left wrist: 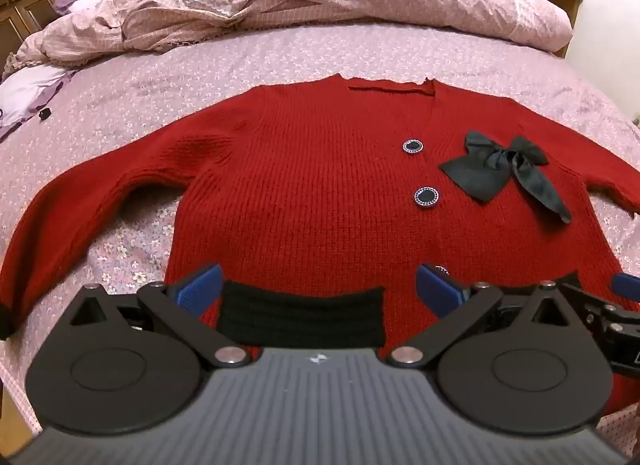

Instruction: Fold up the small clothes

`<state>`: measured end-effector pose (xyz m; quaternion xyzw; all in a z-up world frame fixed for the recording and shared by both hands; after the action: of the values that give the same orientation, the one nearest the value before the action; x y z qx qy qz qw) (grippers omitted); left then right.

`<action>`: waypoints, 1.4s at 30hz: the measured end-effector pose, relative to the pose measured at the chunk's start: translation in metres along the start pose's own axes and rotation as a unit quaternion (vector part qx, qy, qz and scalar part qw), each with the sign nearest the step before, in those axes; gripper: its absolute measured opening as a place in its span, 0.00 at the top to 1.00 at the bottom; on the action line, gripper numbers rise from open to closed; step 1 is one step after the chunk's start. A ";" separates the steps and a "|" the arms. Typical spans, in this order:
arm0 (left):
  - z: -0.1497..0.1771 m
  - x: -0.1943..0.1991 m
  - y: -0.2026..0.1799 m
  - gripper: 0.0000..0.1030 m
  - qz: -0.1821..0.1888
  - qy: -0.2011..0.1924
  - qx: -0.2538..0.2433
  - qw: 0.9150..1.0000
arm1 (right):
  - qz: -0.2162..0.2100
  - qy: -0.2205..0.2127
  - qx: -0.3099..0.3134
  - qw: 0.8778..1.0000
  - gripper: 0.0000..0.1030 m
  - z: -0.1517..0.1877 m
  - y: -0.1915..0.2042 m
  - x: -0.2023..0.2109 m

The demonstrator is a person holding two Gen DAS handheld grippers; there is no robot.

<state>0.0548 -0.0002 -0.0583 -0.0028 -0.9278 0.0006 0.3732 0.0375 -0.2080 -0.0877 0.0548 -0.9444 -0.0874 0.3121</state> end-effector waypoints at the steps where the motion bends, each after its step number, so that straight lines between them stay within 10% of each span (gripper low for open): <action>1: 0.000 0.000 0.000 0.00 0.000 0.001 0.000 1.000 | 0.001 -0.001 0.000 1.000 0.00 0.000 0.000 0.000; 42: 0.002 -0.002 0.011 0.00 -0.015 0.012 0.014 1.000 | -0.009 0.016 0.007 1.000 0.00 0.005 0.006 -0.003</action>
<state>0.0547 0.0111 -0.0613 0.0162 -0.9232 0.0083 0.3840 0.0362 -0.2014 -0.0925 0.0670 -0.9393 -0.0828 0.3262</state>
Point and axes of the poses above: each gripper's, at about its wrist camera, not at the fingertips, and x roughly against the way its jaws point, y to its left, z to its underside, the point moved 8 cm from there along -x, roughly the way its jaws point, and after that the axes turned 3 degrees about -y, right-handed, at the moved point
